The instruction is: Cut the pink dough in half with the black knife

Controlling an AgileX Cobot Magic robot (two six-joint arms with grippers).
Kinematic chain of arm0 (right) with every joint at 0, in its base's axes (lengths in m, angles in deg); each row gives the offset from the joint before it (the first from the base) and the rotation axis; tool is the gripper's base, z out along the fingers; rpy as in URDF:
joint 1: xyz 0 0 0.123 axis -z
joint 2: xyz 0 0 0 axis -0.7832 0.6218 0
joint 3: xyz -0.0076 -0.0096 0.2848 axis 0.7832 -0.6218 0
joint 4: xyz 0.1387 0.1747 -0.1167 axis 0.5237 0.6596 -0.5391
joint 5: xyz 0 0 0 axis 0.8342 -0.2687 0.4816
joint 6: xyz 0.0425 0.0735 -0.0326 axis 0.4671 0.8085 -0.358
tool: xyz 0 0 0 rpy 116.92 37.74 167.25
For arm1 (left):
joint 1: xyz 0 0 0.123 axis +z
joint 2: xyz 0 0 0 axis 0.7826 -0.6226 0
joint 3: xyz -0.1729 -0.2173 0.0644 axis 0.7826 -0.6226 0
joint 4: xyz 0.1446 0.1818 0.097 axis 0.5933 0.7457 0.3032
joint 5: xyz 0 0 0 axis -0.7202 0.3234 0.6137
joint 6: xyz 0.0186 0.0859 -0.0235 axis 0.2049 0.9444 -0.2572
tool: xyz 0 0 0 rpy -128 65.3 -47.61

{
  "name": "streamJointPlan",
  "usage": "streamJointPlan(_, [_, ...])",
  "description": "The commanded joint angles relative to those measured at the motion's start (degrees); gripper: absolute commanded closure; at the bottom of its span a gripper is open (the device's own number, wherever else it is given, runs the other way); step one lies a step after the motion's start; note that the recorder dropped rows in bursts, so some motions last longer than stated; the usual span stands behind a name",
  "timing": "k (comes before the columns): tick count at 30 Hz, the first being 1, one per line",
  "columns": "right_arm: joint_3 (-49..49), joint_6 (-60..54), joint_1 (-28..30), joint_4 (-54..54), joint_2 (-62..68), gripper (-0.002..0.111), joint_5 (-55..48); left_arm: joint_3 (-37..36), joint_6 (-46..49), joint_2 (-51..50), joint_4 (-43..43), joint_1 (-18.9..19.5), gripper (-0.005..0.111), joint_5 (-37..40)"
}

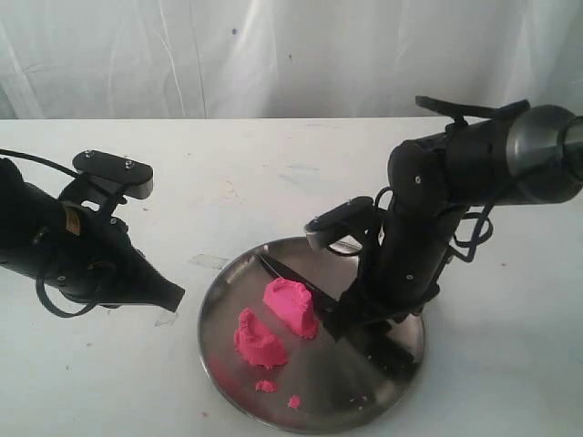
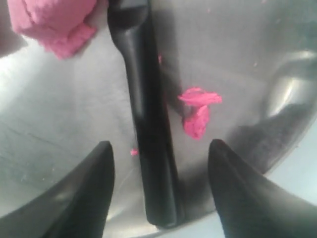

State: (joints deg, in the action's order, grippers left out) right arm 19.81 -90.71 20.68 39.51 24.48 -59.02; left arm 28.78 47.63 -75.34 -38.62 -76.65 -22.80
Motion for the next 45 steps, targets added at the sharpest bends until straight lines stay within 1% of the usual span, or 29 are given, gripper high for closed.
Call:
streamJointPlan(1, [2.15,2.87,0.09,-1.61,-3.67,0.067,1.64,-0.27,-0.02,0.58,-0.20,-0.15,0.107,0.51])
streamJointPlan(4, [0.78,3.78,0.41,-1.72,-7.45,0.083,7.00,-0.27,-0.02,0.58,1.10,-0.15,0.107,0.51])
streamJointPlan(7, [-2.15,5.87,3.37,-3.32,-10.48,0.096,14.96,-0.27,1.81,0.58,4.63,-0.15,0.107,0.65])
streamJointPlan(9, [-4.80,12.25,8.23,-4.63,-11.79,0.102,19.69,-0.27,3.52,0.58,7.66,-0.15,0.107,1.38])
streamJointPlan(11, [-7.09,17.38,13.62,-4.63,-12.91,0.105,22.47,-0.38,4.17,0.58,10.11,-0.15,0.107,2.18])
streamJointPlan(14, [-10.46,25.91,21.38,-4.63,-16.34,0.108,25.70,-1.78,3.65,0.58,13.52,-0.15,0.107,2.31])
streamJointPlan(16, [-11.81,31.47,25.98,-4.63,-19.59,0.108,25.56,-3.39,-0.34,0.48,18.90,-0.08,0.107,2.20])
streamJointPlan(18, [-12.54,34.18,29.72,-4.63,-23.98,0.108,24.14,-4.88,-8.33,0.17,26.90,0.64,0.107,2.20])
streamJointPlan(21, [-12.75,34.18,32.95,-6.85,-30.60,0.108,20.23,-6.08,-23.54,-0.38,38.43,3.66,0.107,5.30])
streamJointPlan(23, [-12.75,34.18,33.30,-7.95,-35.08,0.108,15.65,-6.08,-32.73,-0.73,44.27,6.58,0.107,10.70])
streamJointPlan(25, [-12.75,33.74,33.18,-9.40,-40.27,0.108,11.70,-6.08,-38.59,-0.87,47.63,9.54,0.107,17.27])
streamJointPlan(27, [-12.75,33.14,33.07,-9.53,-45.92,0.108,6.88,-6.08,-40.46,-0.63,48.47,12.04,0.107,24.27])
streamJointPlan(29, [-13.41,32.86,33.02,-10.53,-51.35,0.108,5.87,-6.08,-40.61,0.30,48.03,13.98,0.107,27.90])
streamJointPlan(31, [-15.21,32.26,31.88,-12.12,-57.59,0.108,7.09,-6.08,-40.49,2.56,46.19,14.48,0.107,27.51])
streamJointPlan(33, [-17.79,30.97,30.51,-13.22,-63.23,0.108,10.60,-6.08,-39.18,5.03,43.32,14.48,0.107,25.54])
streamJointPlan(37, [-23.71,26.51,27.21,-14.46,-75.39,0.108,18.05,-6.20,-35.93,13.82,36.86,14.48,0.107,20.85])
streamJointPlan(41, [-27.33,23.71,25.18,-14.76,-84.37,0.108,21.16,-9.46,-36.19,24.72,36.47,14.48,0.107,16.52])
streamJointPlan(45, [-29.56,23.71,23.95,-14.76,-89.94,0.108,21.01,-12.64,-36.47,35.67,36.08,14.48,0.107,12.19])
